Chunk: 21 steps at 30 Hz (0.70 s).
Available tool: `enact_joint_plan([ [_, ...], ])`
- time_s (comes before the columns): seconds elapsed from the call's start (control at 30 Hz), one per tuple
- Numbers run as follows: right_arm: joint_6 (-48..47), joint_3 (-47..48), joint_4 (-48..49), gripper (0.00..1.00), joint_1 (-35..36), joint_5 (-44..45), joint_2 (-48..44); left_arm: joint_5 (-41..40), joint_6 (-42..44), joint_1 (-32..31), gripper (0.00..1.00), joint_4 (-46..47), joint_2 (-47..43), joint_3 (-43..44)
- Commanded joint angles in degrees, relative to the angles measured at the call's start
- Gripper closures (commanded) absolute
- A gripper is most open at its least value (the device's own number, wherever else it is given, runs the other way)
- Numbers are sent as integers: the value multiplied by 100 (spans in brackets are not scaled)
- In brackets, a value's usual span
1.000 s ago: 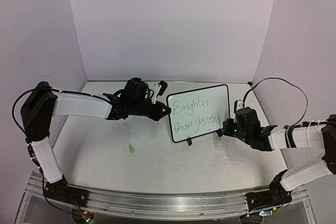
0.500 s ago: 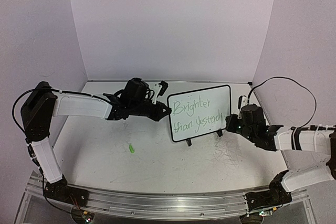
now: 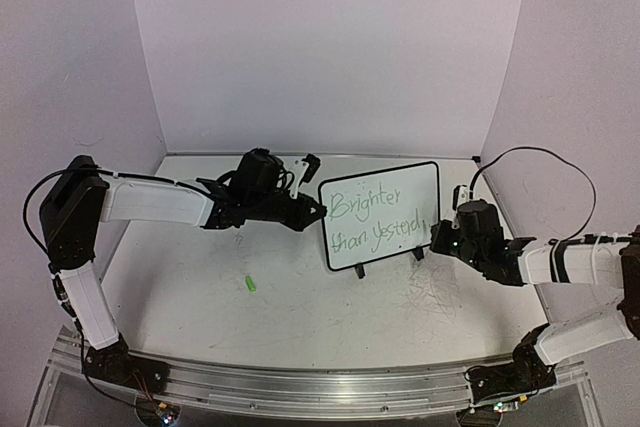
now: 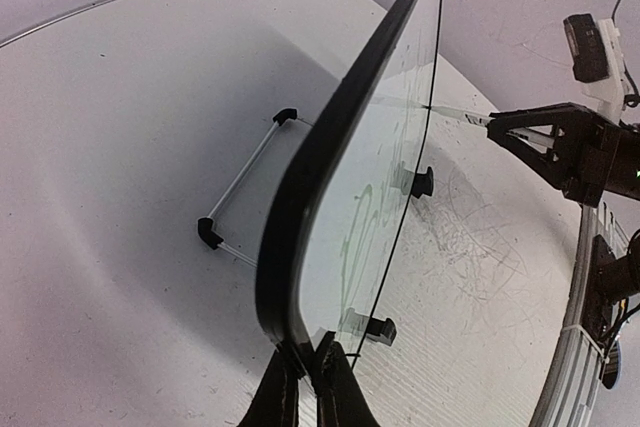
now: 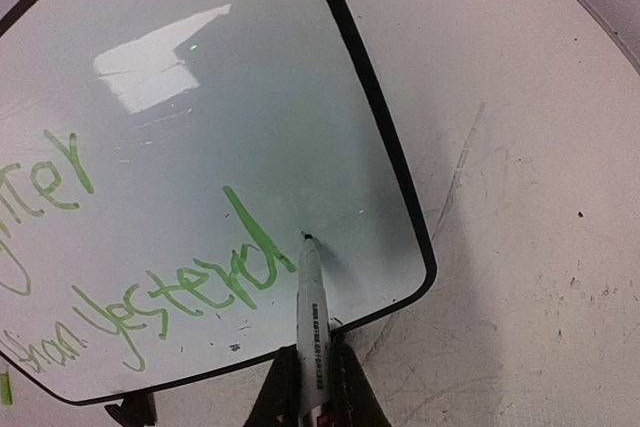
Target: Write a sentence on the whiteboard
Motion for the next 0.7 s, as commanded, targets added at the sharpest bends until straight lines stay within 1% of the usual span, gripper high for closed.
enact_joint_plan([
  [0.0,-111,107,340,100,-29,72,54,-375,274,26,100,17,-283,2],
  [0.2,-231,132,376,100,-27,153,-107,-380,274,26,100,17,-283,2],
  [0.67,-171,-49,356,100,-23,-286,-106,-343,255,28,100,19,-284,12],
])
